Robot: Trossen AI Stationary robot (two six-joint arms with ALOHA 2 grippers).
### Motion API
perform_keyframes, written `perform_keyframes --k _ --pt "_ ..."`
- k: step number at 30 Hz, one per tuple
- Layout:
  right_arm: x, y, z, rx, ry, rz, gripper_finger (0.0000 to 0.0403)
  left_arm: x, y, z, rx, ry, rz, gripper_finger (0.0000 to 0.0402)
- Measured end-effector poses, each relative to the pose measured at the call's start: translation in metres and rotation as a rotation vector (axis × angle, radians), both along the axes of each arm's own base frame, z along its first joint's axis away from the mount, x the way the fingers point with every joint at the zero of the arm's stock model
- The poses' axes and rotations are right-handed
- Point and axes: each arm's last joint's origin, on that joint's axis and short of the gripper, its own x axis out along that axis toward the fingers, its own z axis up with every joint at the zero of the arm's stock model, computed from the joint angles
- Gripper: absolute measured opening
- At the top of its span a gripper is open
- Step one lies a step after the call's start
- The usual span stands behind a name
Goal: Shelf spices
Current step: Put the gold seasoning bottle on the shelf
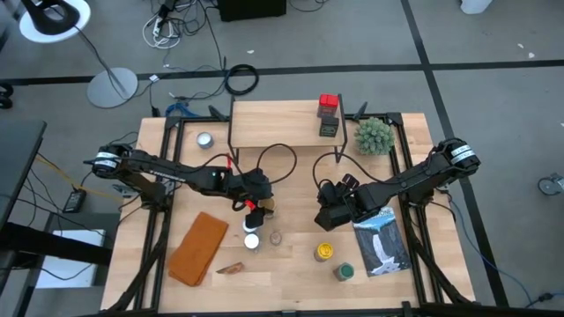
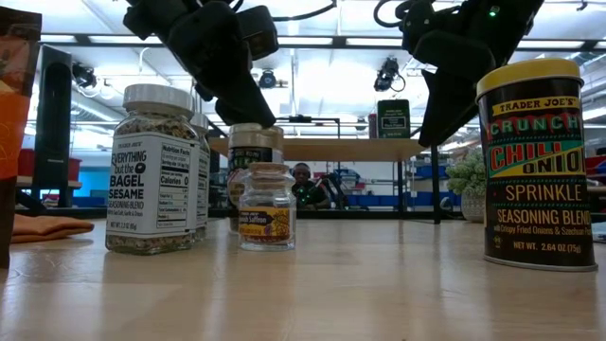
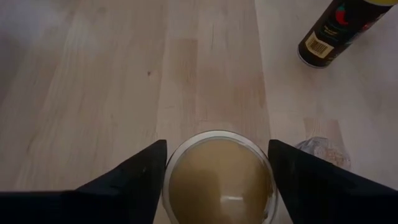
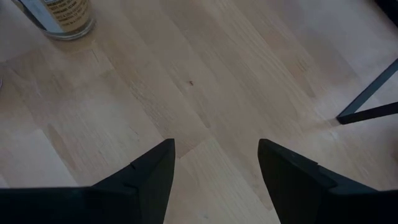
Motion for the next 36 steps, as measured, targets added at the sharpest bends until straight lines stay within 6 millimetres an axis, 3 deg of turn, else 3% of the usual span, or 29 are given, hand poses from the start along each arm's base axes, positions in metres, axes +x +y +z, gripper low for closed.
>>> perform_keyframes --k 36 --pt "0.0007 0.0002 0.0002 0.003 -0.008 0.0 0.0229 0.0052 -0.0004 0.003 -0.001 -0.058 0.003 0.0265"
